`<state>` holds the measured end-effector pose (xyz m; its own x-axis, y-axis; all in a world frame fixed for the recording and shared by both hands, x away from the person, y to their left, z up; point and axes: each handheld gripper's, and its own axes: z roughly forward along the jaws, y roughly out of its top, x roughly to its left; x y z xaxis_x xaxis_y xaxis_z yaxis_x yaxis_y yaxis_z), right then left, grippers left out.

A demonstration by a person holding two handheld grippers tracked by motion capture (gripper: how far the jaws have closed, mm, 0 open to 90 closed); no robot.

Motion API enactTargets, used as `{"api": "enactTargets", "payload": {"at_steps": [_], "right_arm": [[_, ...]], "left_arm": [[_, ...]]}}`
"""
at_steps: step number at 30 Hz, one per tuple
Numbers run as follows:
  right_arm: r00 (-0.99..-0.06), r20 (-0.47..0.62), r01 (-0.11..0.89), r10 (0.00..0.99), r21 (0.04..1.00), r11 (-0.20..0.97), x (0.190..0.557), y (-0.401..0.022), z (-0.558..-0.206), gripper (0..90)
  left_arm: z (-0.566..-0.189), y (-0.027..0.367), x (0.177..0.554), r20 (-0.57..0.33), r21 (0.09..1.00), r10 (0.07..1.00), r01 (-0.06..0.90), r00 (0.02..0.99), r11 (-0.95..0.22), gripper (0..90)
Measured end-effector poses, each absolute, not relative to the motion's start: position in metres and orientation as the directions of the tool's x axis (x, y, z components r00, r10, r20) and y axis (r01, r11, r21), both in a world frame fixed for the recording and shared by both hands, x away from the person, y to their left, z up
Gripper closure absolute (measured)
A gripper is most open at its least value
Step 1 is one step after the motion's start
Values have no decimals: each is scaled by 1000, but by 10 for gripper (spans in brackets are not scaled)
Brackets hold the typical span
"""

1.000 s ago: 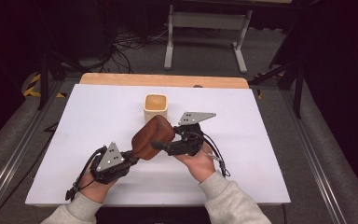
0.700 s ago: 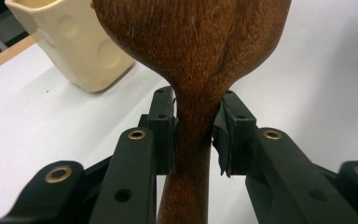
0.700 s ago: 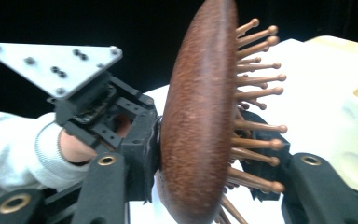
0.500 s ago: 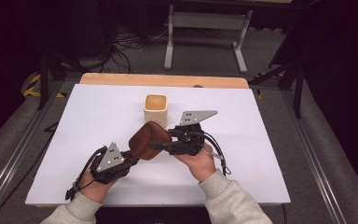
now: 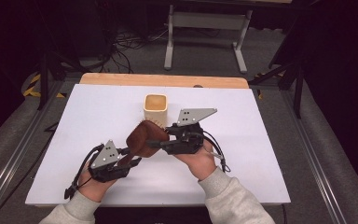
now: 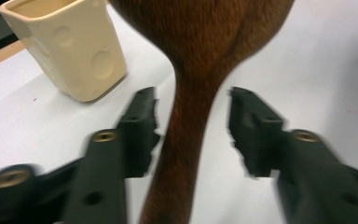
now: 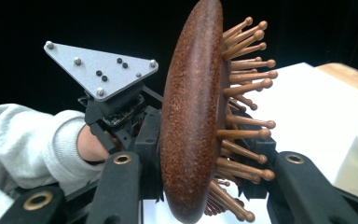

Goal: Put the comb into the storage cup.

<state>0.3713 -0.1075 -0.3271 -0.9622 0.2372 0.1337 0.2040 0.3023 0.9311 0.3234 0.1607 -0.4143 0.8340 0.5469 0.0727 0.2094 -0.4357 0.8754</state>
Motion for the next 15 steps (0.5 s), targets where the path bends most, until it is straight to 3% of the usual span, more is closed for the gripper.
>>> {"api": "enactTargets", "payload": {"at_steps": [4, 8, 15], "right_arm": [[-962, 120, 193, 246, 934, 299, 372, -109, -320, 603], [-961, 99, 176, 257, 938, 298, 373, -112, -310, 603], [-958, 59, 144, 282, 946, 292, 376, -116, -291, 602]], "left_arm": [[-413, 166, 326, 56, 902, 545, 191, 837, -387, 257], [-412, 174, 330, 13, 924, 544, 198, 839, -327, 106], [-413, 184, 333, 10, 943, 556, 177, 831, -281, 23]]}}
